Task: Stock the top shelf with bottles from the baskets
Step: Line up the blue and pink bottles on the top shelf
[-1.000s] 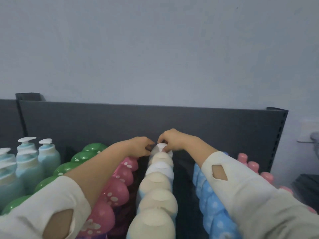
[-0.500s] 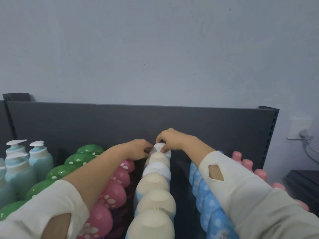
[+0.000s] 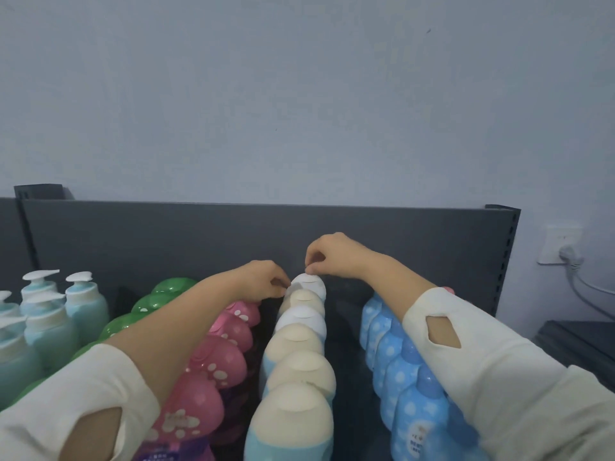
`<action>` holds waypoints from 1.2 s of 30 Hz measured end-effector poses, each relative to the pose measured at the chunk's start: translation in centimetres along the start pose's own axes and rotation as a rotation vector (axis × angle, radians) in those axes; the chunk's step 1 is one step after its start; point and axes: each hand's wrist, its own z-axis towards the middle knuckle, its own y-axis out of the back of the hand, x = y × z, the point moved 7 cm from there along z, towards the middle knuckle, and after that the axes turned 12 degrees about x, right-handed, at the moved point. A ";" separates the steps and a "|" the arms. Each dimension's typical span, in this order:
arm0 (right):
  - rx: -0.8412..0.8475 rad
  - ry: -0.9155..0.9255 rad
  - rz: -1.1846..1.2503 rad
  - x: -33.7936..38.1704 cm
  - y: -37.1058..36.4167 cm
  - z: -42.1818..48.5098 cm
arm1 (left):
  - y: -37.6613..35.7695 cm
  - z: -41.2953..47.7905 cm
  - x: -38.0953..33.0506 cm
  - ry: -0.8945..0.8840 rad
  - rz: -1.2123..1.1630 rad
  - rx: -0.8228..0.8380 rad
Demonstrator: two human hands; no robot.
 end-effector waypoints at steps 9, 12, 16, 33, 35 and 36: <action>0.241 -0.050 0.214 0.2 -4.1 -1.2 | -1.5 -1.0 0.3 -0.004 0.004 0.064; 0.222 -0.035 0.236 0.3 -4.7 -1.2 | -2.1 -0.8 0.6 0.000 0.007 0.093; 0.227 -0.025 0.199 0.2 -4.5 -1.2 | -2.0 -0.7 0.0 -0.015 0.004 0.059; 0.232 -0.025 0.059 -0.3 -4.1 -0.8 | -2.4 -0.3 -0.5 -0.030 0.020 0.047; 0.214 -0.025 0.069 -0.4 -4.1 -0.7 | -2.4 -0.4 -0.6 -0.026 0.039 0.043; 0.202 -0.026 0.082 -0.4 -4.1 -0.7 | -2.4 -0.4 -0.5 -0.022 0.050 0.041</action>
